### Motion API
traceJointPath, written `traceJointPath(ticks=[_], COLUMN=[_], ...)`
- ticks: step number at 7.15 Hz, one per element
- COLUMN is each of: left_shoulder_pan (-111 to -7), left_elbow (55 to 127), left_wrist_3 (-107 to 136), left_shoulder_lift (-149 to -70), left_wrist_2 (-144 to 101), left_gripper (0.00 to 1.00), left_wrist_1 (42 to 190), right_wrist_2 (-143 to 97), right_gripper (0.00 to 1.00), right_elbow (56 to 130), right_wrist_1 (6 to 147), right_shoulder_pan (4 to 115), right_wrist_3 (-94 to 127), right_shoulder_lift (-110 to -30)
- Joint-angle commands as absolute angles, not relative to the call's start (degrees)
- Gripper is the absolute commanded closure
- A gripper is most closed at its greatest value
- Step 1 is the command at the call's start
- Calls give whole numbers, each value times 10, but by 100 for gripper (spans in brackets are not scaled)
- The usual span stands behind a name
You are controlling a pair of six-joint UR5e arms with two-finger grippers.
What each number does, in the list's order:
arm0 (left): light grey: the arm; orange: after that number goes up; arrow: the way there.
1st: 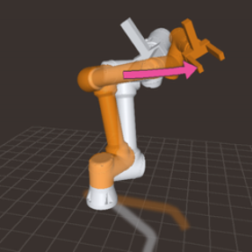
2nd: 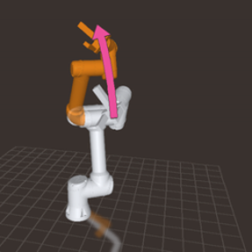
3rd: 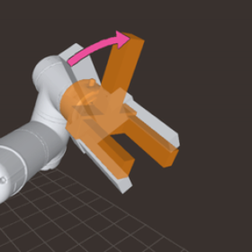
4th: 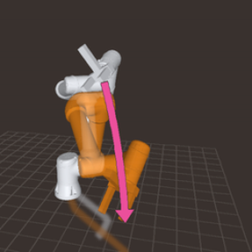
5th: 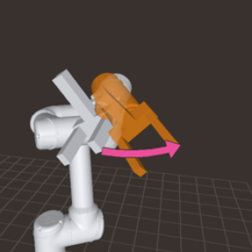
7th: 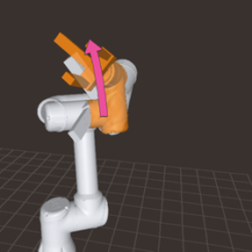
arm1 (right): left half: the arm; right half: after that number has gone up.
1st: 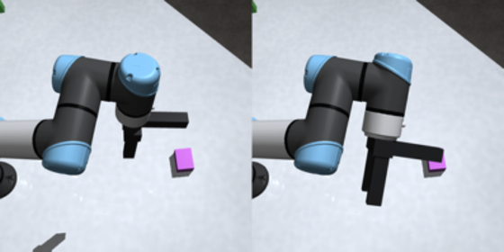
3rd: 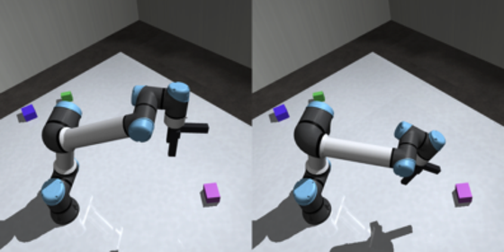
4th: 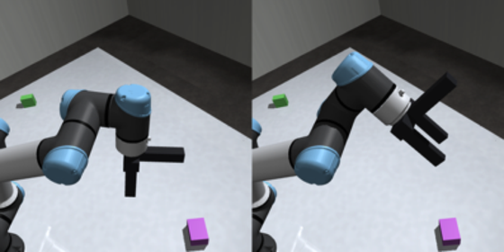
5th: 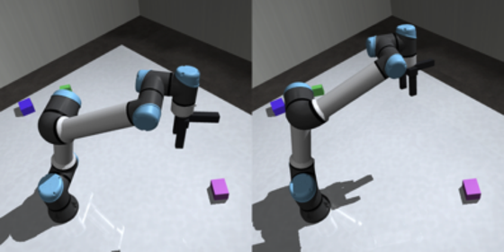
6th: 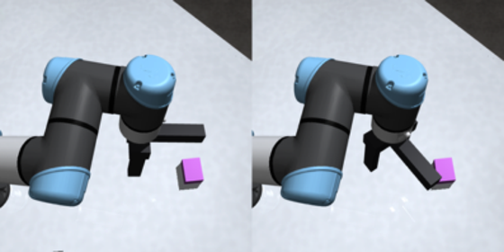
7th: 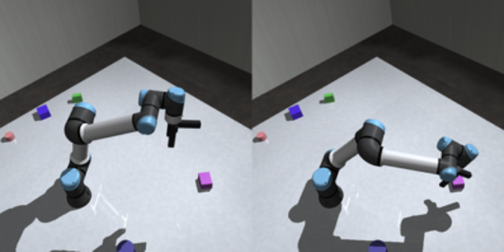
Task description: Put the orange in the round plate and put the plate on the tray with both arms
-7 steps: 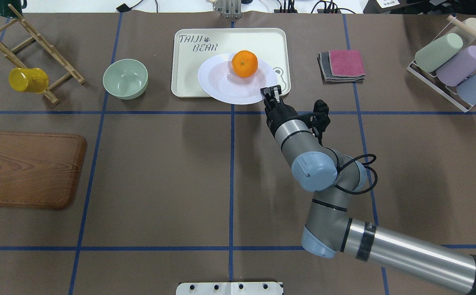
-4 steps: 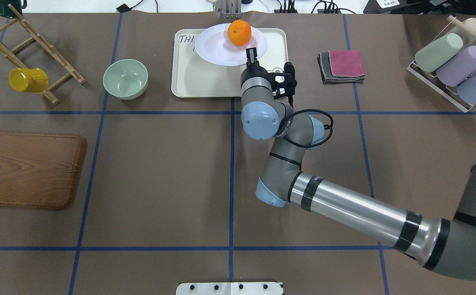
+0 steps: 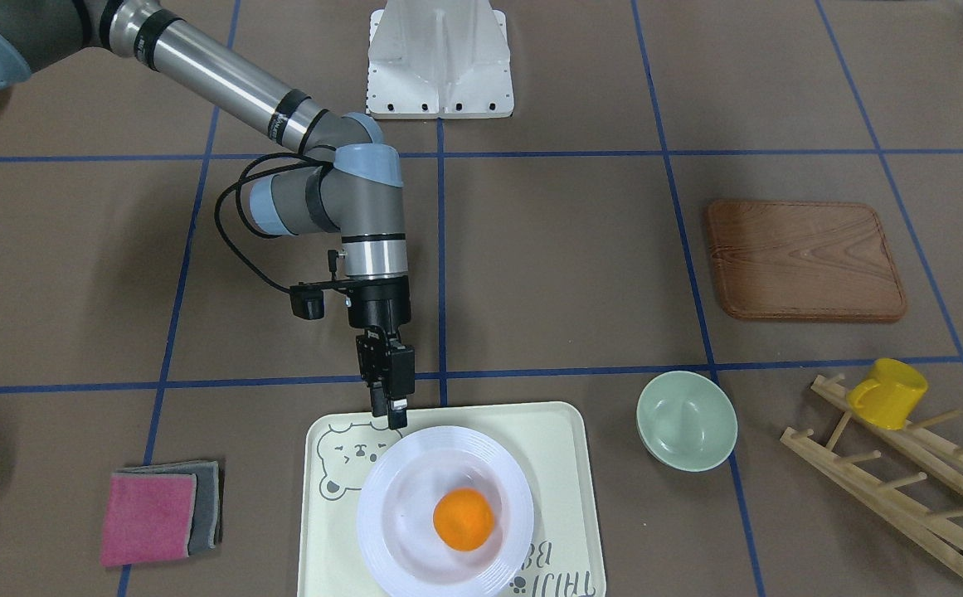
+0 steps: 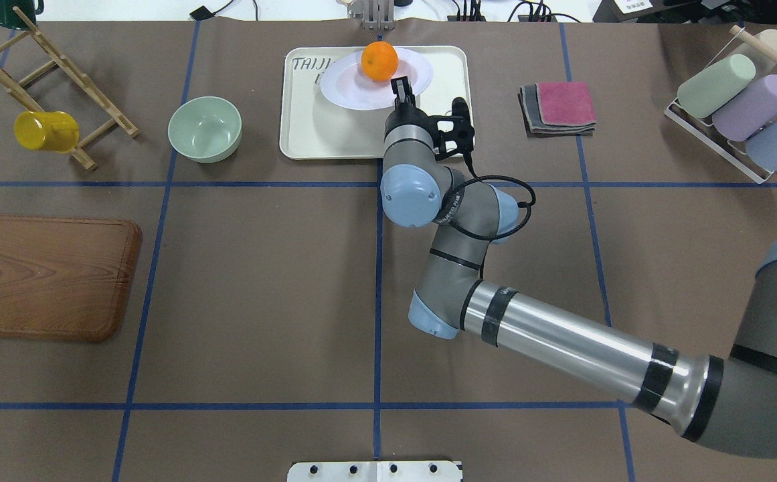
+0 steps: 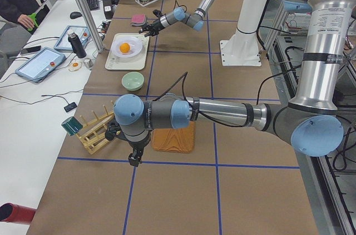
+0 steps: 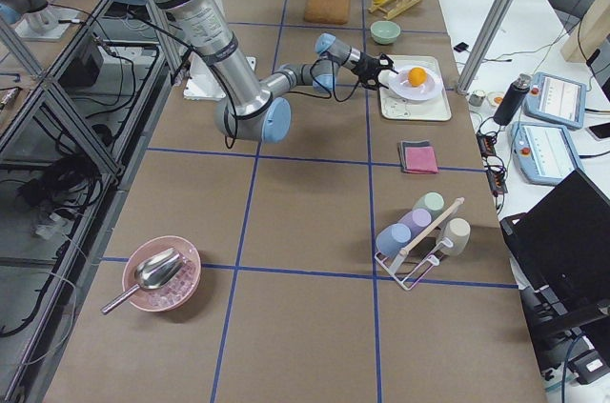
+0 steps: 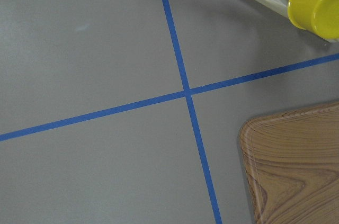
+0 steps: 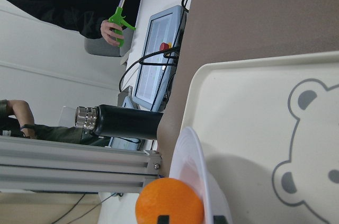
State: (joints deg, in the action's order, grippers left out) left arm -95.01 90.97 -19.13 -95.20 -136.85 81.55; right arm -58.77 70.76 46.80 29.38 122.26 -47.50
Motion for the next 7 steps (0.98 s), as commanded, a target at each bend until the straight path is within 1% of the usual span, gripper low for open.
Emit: traceJointPath(ticks=[1, 2, 3, 4, 5, 7], left_shoulder_pan=[-950, -950, -950, -950, -950, -950], left_elbow=[908, 911, 911, 908, 923, 940], left_wrist_3=[-195, -196, -193, -192, -190, -200], left_shoulder_lift=[-948, -939, -936, -926, -925, -901], left_wrist_2=[-1368, -1369, -1369, -1368, -1367, -1369], left_gripper=[0, 0, 0, 0, 0, 0], left_wrist_1=[816, 825, 842, 866, 888, 923], right_wrist_2=[-828, -945, -1066, -1181, -1236, -1271], right_gripper=[0, 0, 0, 0, 0, 0], right_elbow=[800, 841, 859, 859, 860, 860], right_wrist_1=[592, 628, 633, 655, 697, 727], right_shoulder_pan=[378, 442, 522, 611, 675, 783], right_wrist_3=[1010, 871, 734, 597, 453, 220], right_shoulder_lift=[-523, -561, -612, -648, -679, -775])
